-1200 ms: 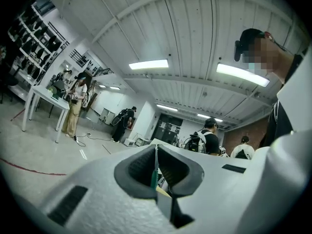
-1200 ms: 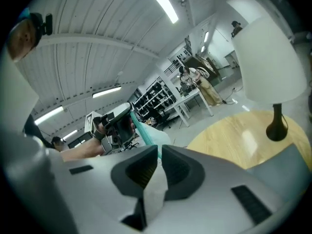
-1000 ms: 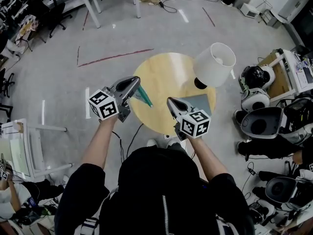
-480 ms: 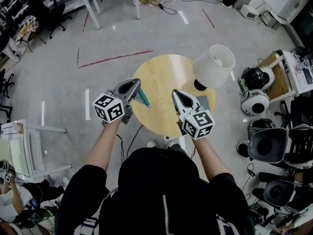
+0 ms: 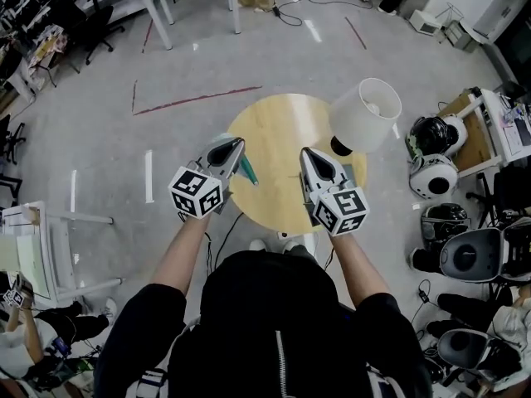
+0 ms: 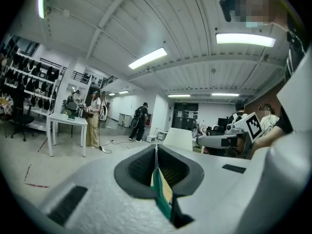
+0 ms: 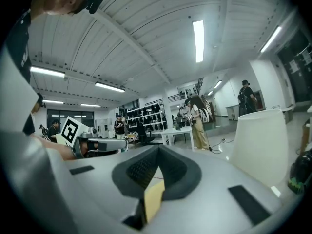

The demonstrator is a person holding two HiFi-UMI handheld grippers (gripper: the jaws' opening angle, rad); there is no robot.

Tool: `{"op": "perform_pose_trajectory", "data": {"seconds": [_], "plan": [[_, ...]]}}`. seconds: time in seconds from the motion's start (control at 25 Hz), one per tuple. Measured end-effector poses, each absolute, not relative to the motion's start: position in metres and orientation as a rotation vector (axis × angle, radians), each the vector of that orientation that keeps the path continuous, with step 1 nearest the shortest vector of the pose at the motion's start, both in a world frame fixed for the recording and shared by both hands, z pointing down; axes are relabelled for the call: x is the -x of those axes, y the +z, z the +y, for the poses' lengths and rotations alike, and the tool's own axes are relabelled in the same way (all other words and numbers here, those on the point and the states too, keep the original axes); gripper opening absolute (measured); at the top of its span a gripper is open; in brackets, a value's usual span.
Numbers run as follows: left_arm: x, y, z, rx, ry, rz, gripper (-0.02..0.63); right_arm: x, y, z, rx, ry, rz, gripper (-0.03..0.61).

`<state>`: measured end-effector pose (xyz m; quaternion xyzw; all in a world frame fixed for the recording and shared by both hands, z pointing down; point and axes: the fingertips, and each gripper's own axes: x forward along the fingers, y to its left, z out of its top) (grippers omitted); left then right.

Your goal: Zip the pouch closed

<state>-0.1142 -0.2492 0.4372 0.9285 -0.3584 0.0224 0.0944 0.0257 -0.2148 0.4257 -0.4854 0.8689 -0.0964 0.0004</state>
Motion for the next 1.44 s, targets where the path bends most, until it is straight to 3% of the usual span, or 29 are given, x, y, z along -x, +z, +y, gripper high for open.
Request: {"op": "perform_pose_trajectory", "data": {"seconds": [1.44], "plan": [[0.095,0.434,-0.243,-2.804,0.078,-0.994,0.014,-0.027,0.431,-0.216,1.572,-0.300,2.728,0.003]]}}
